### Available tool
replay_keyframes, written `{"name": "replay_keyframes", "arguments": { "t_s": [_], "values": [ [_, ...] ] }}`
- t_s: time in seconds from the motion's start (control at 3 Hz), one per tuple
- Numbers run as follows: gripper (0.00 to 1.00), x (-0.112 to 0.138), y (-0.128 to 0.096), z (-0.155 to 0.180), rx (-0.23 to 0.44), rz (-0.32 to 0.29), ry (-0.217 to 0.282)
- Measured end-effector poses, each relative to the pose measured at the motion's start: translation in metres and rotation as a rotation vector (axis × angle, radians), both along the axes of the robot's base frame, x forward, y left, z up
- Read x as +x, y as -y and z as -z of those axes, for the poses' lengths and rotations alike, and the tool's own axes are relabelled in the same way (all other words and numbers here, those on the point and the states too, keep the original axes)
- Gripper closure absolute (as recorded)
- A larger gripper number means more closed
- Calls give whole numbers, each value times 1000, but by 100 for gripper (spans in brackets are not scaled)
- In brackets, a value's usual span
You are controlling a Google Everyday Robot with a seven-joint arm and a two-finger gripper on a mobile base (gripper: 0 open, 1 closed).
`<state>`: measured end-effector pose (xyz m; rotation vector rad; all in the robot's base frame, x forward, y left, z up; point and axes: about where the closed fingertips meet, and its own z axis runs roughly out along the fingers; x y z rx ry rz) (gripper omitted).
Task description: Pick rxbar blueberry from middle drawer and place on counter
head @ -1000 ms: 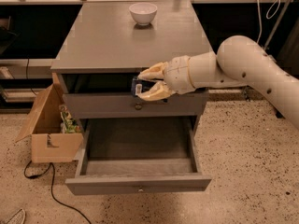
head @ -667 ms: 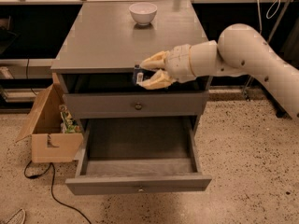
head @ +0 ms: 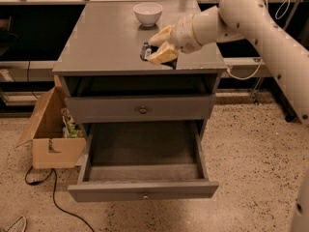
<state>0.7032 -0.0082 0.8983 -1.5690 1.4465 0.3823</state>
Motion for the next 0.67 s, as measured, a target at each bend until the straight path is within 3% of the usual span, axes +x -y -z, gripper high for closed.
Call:
{"name": "replay_keyframes", "arguments": {
  "t_s": [0.33,0.67],
  "values": [
    [100,40,3,3,-21,51,-94],
    [82,70,17,4,-22,125,-166]
  ]
}}
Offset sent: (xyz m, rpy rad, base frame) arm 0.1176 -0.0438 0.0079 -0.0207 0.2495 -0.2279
